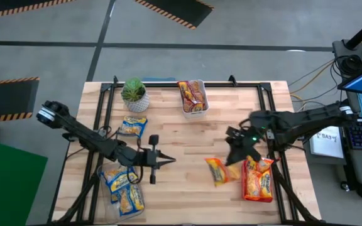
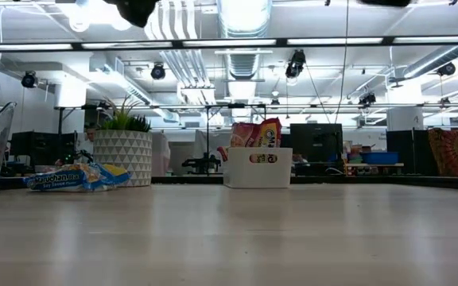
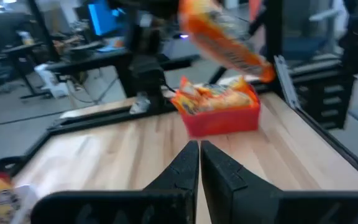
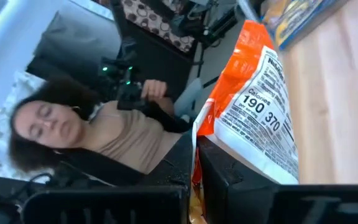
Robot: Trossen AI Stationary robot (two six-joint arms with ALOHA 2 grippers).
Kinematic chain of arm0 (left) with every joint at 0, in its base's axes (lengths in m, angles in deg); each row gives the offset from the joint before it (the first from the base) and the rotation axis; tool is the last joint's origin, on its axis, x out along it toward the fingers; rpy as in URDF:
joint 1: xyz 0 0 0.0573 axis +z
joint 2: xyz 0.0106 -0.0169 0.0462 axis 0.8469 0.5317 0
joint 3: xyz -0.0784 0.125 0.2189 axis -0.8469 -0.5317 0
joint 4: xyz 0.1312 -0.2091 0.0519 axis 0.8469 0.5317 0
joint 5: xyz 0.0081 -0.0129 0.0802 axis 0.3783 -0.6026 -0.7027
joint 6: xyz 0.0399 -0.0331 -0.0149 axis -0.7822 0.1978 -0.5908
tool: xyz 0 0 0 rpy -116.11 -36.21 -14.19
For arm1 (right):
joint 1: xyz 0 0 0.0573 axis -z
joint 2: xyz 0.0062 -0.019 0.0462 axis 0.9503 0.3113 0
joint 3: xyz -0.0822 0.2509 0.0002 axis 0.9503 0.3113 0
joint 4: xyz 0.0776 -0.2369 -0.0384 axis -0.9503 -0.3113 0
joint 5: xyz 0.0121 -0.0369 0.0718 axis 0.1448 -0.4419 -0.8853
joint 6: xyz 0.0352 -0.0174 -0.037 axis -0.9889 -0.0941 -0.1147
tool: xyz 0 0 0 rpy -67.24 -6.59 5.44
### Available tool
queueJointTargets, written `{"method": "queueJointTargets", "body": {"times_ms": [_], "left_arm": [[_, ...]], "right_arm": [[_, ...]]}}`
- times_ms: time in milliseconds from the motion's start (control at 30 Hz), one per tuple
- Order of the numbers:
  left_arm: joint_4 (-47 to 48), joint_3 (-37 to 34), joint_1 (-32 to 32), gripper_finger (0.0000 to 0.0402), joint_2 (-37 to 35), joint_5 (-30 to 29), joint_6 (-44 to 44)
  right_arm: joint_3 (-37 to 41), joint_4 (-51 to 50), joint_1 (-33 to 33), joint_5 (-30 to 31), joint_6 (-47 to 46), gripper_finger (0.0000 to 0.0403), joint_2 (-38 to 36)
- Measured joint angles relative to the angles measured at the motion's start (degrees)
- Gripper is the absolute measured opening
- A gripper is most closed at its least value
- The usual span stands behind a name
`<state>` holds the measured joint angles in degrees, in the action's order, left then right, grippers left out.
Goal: Sort Maruchan noodles
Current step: Put the orange noodle pack into the pink bin
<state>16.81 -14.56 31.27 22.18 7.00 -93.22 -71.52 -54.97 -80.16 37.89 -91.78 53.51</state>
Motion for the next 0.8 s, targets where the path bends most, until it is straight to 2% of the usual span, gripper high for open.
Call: {"method": "queueJointTargets", "body": {"times_ms": [133, 300, 433, 633, 800], "left_arm": [[0.0, 0.0, 0.0, 0.0, -2.1, -4.0, 0.0], [0.0, 0.0, 0.0, 0.0, -4.0, -7.5, -0.1], [-0.1, 0.0, 0.0, 0.0, -4.9, -11.3, -0.1], [-0.3, 0.0, 0.0, 0.0, -5.3, -17.4, -0.1], [0.1, 0.0, -0.3, 0.0, -5.3, -17.6, 0.0]], "right_arm": [[0.0, -6.1, -7.7, 5.8, -4.9, 0.0008, -4.3], [0.0, -18.3, -17.9, 18.9, -10.8, 0.0008, -7.3], [0.0, -27.0, -25.4, 25.9, -18.5, 0.0008, -7.7], [0.0, -32.8, -33.3, 33.9, -27.4, 0.0008, -7.2], [0.0, -36.4, -37.0, 38.6, -32.5, 0.0008, -5.7]]}}
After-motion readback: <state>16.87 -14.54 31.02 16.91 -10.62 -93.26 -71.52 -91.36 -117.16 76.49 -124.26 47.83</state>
